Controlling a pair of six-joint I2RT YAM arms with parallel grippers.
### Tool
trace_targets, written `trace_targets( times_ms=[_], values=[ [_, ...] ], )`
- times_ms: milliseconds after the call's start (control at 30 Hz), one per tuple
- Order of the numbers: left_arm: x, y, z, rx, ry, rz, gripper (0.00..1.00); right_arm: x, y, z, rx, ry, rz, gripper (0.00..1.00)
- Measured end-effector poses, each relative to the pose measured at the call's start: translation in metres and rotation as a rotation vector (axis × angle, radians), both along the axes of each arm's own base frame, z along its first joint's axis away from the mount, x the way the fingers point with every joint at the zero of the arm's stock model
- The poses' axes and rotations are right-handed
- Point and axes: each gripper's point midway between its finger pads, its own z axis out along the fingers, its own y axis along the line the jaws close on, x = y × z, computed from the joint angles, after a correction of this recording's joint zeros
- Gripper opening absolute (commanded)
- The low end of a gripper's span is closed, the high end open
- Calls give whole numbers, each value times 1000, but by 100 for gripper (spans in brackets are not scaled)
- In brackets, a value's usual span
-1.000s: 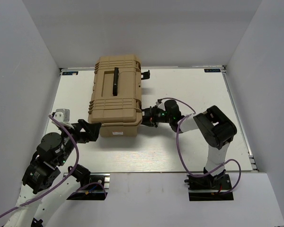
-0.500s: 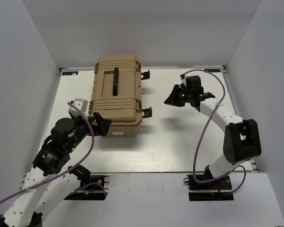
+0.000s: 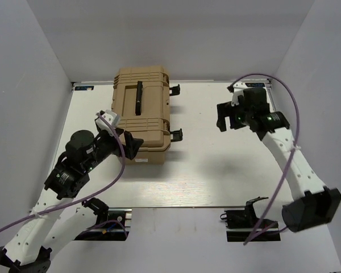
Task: Sort the tools into containers
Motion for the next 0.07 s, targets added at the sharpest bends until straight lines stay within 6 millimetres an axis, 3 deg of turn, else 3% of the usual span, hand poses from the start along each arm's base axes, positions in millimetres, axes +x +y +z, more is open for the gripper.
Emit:
trace_targets(
  times_ms=[67],
  values=[
    [-1,-4,4,1,-22,-29,100,-11,-7,16,-19,-71,21,91]
  ],
)
